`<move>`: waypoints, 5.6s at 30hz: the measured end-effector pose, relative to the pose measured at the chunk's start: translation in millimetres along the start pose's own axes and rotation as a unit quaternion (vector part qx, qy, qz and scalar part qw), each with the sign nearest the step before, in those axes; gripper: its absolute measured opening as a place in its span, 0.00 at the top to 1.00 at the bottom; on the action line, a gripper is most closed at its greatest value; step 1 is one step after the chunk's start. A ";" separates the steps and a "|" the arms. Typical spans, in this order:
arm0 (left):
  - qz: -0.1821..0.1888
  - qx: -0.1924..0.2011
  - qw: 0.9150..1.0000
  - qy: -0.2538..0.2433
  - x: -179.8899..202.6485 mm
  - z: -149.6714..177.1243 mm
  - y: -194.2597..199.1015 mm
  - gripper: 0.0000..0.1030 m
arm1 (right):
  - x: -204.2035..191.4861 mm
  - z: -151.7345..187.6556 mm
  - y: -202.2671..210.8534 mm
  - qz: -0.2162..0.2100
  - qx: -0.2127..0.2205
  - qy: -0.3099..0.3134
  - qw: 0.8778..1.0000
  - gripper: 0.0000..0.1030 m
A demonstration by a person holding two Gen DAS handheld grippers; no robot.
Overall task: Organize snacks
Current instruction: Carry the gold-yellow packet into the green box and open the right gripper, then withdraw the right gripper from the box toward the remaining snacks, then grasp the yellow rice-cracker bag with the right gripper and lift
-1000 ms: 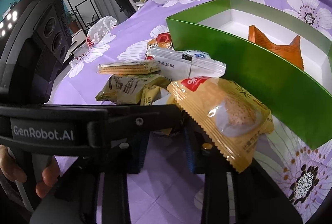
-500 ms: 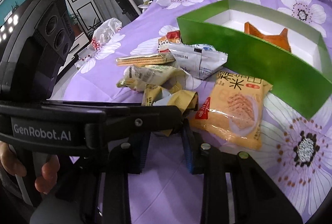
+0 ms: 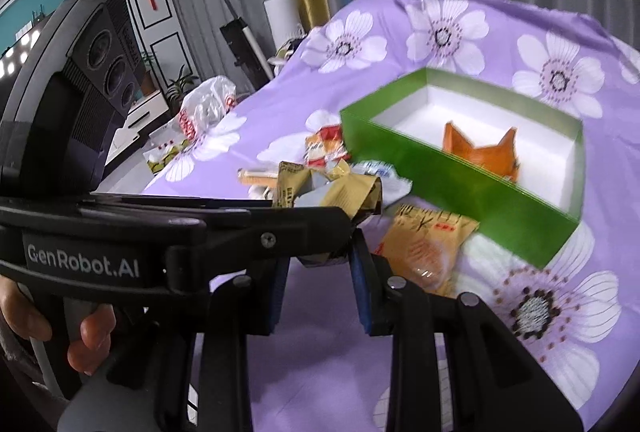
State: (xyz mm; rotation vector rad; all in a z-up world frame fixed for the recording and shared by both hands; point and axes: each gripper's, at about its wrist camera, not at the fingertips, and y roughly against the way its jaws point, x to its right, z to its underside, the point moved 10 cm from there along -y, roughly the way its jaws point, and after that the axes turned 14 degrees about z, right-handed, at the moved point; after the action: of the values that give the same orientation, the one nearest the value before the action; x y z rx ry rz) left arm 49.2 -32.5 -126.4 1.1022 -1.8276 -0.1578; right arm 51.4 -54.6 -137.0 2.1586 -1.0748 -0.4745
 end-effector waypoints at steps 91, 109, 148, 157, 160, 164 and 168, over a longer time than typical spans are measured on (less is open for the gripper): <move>-0.046 -0.022 0.999 -0.017 -17.4 -47.2 -12.3 0.01 | 96.9 -35.4 35.0 0.176 0.015 -0.078 0.981 0.01; 0.074 -0.060 0.995 -0.016 1.7 6.8 -24.7 0.01 | 98.8 28.5 22.0 0.137 -0.040 -0.100 0.985 0.01; 0.018 -0.089 0.996 0.007 -45.3 14.1 -94.2 0.41 | 60.0 51.7 -73.0 0.014 -0.099 -0.082 0.992 0.57; 0.011 -0.082 0.997 0.006 -47.8 11.8 -86.8 0.48 | 60.2 54.2 -67.7 0.019 -0.095 -0.077 0.992 0.69; 0.006 -0.079 0.997 -0.004 -41.8 13.3 -79.5 0.48 | 55.7 54.8 -59.2 0.019 -0.088 -0.078 0.993 0.69; 0.002 -0.078 0.997 -0.022 -29.7 19.8 -69.9 0.48 | 49.0 55.9 -43.2 0.025 -0.078 -0.075 0.994 0.69; 0.011 -0.070 0.997 -0.041 -11.5 21.2 -59.2 0.48 | 46.5 50.4 -23.4 0.037 -0.055 -0.069 0.995 0.69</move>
State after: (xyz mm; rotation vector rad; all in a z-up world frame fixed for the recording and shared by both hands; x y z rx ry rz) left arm 70.6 -65.7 -176.6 0.9891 -1.8706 -0.3171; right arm 63.0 -102.1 -190.4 2.0068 -1.1713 -0.6400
